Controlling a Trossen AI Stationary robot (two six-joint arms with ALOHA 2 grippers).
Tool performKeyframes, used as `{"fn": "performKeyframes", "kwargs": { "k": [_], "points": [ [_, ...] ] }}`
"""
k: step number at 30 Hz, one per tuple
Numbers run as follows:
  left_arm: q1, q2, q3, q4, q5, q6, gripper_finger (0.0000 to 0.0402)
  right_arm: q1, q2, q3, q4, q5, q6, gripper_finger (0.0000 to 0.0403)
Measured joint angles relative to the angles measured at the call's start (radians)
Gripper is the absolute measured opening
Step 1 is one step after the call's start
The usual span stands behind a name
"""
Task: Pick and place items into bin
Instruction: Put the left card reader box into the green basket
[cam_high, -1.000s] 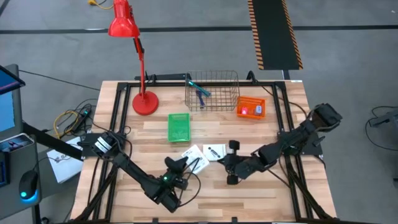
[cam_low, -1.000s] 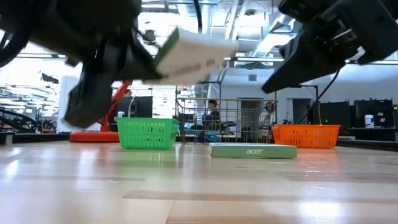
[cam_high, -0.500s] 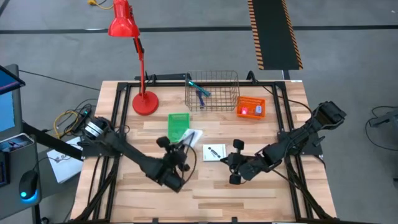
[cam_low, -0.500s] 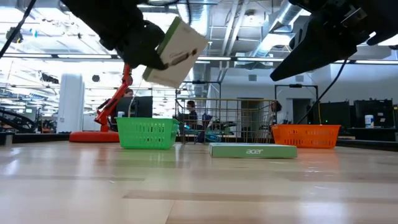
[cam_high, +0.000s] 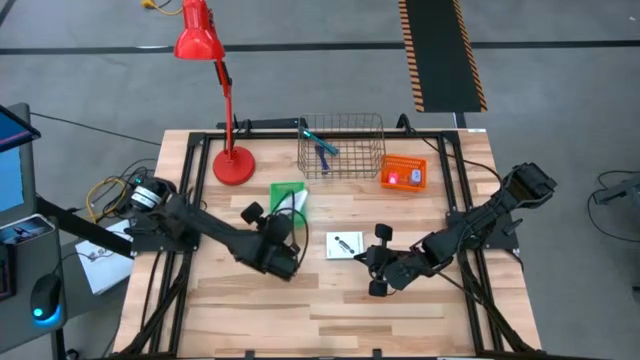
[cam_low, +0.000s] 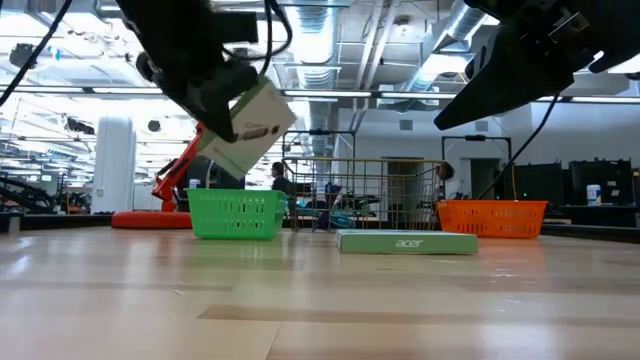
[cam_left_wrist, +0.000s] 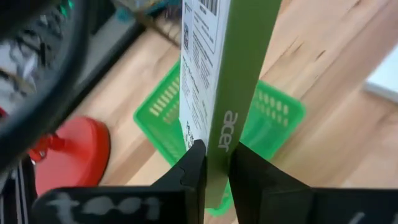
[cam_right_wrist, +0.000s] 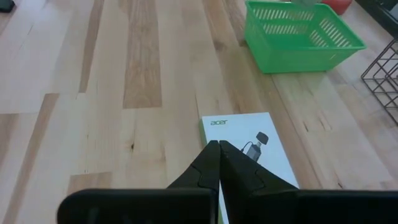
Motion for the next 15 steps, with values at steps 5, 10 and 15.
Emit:
{"fn": "performKeyframes", "kwargs": {
  "k": [5, 10, 15],
  "points": [
    [0.067, 0.000, 0.000, 0.005, 0.069, 0.015, 0.0035, 0.000, 0.000, 0.000, 0.000, 0.000, -0.001, 0.0000],
    [0.111, 0.000, 0.000, 0.016, 0.129, 0.059, 0.0035, 0.004, 0.000, 0.000, -0.003, -0.002, -0.001, 0.0000],
    [0.123, 0.000, 0.000, 0.061, 0.120, 0.082, 0.0038, 0.005, 0.000, 0.000, -0.032, -0.003, 0.010, 0.0000]
  ]
}}
